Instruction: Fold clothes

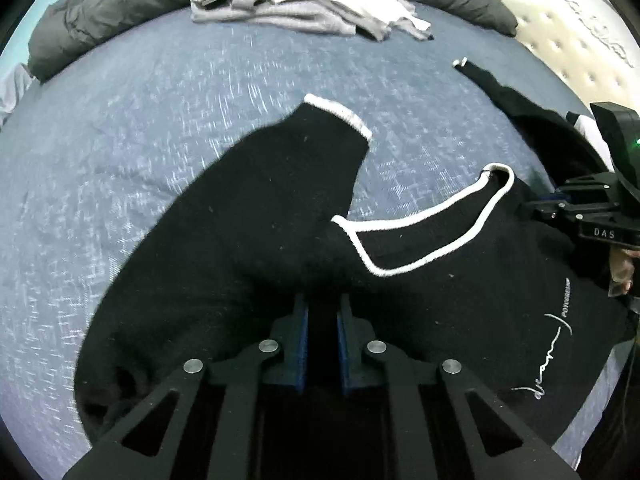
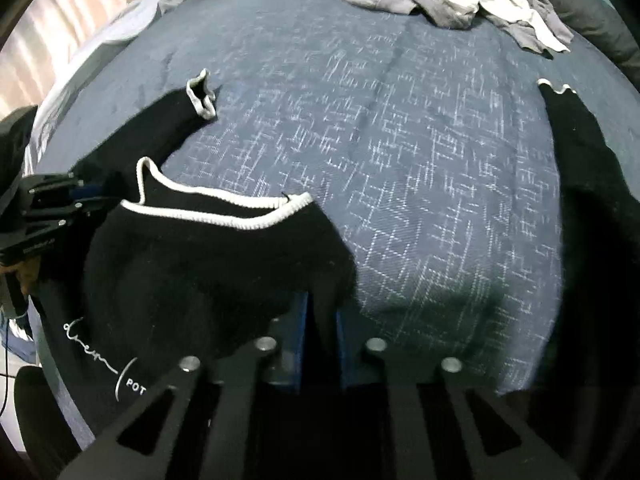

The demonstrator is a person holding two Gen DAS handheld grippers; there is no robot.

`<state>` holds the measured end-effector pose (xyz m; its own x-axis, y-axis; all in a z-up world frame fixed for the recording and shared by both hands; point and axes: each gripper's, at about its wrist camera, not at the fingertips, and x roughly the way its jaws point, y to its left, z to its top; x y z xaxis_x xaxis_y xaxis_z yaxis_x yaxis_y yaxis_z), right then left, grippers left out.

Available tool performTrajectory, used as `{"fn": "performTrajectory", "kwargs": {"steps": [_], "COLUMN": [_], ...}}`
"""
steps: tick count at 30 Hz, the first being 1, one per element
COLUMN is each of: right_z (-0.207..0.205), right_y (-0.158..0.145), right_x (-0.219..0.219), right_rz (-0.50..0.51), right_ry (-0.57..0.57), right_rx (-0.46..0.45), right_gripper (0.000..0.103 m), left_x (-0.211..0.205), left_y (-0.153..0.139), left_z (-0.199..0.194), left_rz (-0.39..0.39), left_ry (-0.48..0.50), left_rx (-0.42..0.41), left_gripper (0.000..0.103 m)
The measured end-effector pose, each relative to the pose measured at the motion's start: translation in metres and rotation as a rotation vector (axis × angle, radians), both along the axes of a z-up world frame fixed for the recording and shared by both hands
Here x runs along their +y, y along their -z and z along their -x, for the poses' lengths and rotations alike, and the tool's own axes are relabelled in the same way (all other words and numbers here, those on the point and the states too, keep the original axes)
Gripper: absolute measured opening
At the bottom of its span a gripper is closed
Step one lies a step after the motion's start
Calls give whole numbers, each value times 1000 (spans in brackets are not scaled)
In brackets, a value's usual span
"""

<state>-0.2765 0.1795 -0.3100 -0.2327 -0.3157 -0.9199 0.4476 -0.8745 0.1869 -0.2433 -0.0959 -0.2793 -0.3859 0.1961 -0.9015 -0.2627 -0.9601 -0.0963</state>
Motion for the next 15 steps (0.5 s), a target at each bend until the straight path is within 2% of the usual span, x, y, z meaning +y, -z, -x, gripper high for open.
{"fn": "performTrajectory", "kwargs": {"steps": [1, 2, 6, 11, 15], "right_z": [-1, -2, -6, -9, -7], "right_y": [-3, -6, -25, -34, -26], "right_x": [3, 5, 13, 15, 13], "right_rz": [10, 20, 38, 34, 35], "right_ry": [7, 14, 8, -2, 6], "right_rx": [11, 23, 86, 92, 77], "right_gripper": [9, 2, 2, 2, 5], "left_x": [1, 1, -5, -6, -12], "left_y": [-3, -7, -15, -13, -9], "left_z": [-1, -4, -10, -4, 5], "left_rz": [-4, -10, -20, -60, -77], "left_ry": [-4, -6, -4, -28, -45], "left_rx": [10, 22, 39, 10, -15], "left_gripper": [11, 11, 11, 12, 22]}}
